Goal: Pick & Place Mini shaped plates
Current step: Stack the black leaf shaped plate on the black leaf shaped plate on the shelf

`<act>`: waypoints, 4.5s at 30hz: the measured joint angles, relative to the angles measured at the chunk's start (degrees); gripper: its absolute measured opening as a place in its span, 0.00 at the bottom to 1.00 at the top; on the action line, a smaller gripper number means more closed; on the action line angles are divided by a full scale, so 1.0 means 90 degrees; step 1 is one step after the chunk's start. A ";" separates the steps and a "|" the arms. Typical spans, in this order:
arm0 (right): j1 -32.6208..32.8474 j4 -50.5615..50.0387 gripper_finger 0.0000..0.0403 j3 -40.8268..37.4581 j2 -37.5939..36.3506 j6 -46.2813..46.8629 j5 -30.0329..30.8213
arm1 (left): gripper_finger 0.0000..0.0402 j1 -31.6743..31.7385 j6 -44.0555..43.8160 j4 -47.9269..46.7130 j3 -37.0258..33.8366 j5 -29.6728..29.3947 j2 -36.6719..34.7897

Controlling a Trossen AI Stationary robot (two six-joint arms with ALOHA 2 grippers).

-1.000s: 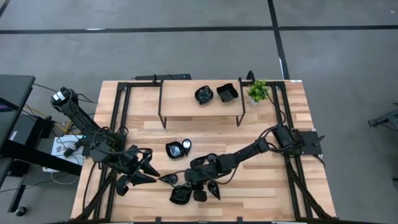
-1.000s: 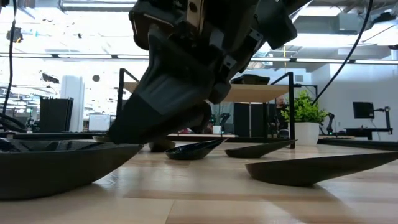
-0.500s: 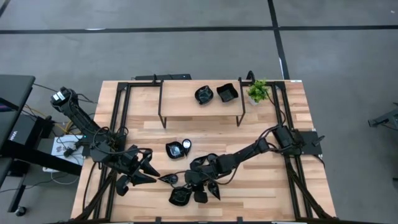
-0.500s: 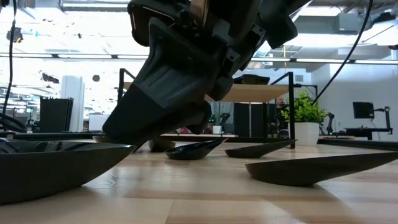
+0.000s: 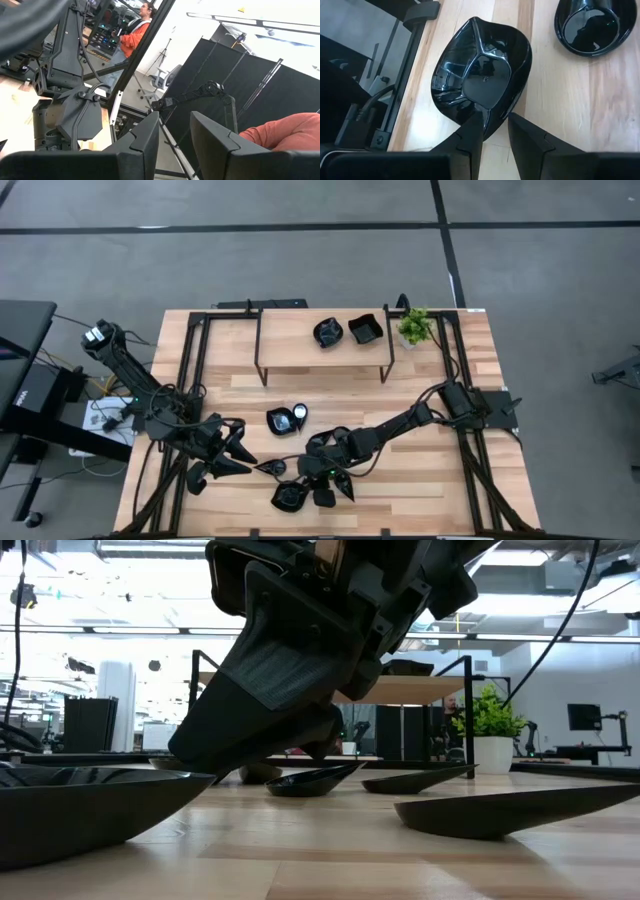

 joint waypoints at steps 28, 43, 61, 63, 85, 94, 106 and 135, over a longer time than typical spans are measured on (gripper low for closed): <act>-0.0321 -0.0138 0.27 0.0000 0.0000 0.0398 -0.0616 | 0.28 0.0000 0.0000 -0.0001 0.0000 0.0000 0.0000; -0.0338 0.0011 0.55 -0.0028 0.0000 0.0714 -0.0947 | 0.28 -0.0001 0.0000 -0.0002 0.0000 -0.0001 -0.0001; -0.0469 0.0542 0.54 -0.0245 0.0254 0.0897 -0.0716 | 0.28 0.0002 0.0000 0.0003 0.0000 -0.0001 -0.0002; -0.0445 0.0712 0.54 -0.0220 0.0347 0.0948 -0.0743 | 0.28 0.0002 0.0000 0.0003 0.0000 -0.0001 -0.0002; -0.0206 0.0790 0.54 -0.0238 0.0308 0.1120 -0.0484 | 0.28 0.0002 0.0000 0.0017 0.0000 -0.0001 -0.0002; -0.0194 0.0814 0.54 -0.0243 0.0308 0.1233 -0.0486 | 0.28 0.0002 0.0000 0.0017 0.0000 -0.0001 -0.0002; -0.0187 0.0809 0.46 -0.0243 0.0308 0.1230 -0.0476 | 0.28 0.0002 0.0000 0.0017 0.0000 -0.0001 -0.0002; -0.0163 0.0465 0.29 0.0058 0.0330 0.1513 -0.0522 | 0.28 0.0002 0.0000 0.0016 0.0000 -0.0001 0.0000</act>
